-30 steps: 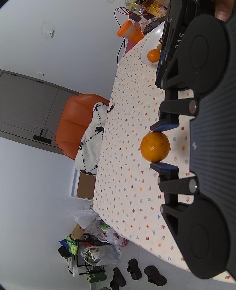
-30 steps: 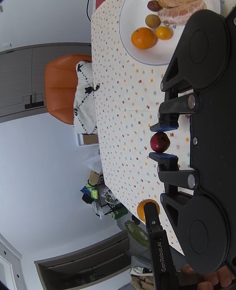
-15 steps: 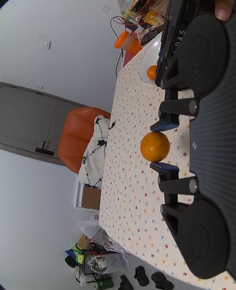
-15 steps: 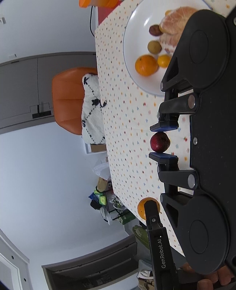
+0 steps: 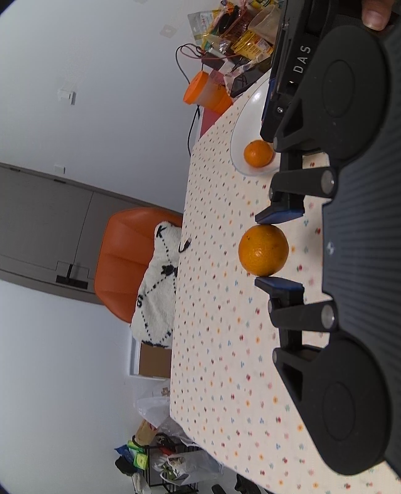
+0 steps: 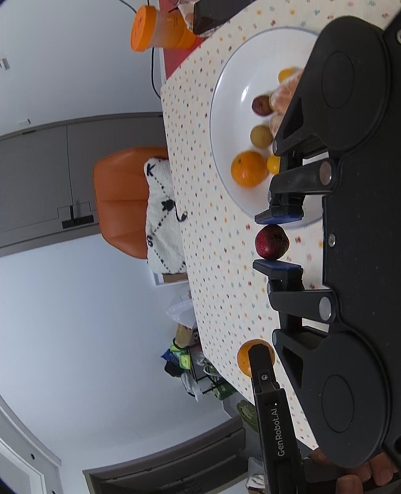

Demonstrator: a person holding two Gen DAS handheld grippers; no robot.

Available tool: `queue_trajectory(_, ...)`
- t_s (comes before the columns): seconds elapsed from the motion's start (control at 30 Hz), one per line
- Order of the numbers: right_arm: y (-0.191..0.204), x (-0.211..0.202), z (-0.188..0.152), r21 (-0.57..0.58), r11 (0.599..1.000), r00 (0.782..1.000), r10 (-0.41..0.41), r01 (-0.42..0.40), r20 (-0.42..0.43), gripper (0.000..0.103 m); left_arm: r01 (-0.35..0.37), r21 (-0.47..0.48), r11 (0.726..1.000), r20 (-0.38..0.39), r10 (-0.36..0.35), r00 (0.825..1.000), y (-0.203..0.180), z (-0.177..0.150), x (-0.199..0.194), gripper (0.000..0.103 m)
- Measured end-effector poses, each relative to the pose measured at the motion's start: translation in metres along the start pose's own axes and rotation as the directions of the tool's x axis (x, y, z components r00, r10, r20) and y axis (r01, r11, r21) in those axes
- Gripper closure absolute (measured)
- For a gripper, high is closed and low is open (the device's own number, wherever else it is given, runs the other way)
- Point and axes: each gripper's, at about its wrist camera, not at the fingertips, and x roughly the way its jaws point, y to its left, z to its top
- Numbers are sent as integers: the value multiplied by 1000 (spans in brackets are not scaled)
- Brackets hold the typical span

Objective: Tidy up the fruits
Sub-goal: 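Lift and carry the orange with the left tool toward the plate while the right tool carries the plum there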

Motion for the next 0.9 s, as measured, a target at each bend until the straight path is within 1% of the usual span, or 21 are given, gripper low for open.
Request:
queue_trajectory(0.5,-51,-8,-5,66,995,997,-71,70,12,80,42,36,998,-31,-41,999,-38,-3,27,68)
queue_trajectory(0.9,-99,-15,-8,127,981,988,-153,149,25,80,96,73,993,-67,-91,994,-73,-8,51,68)
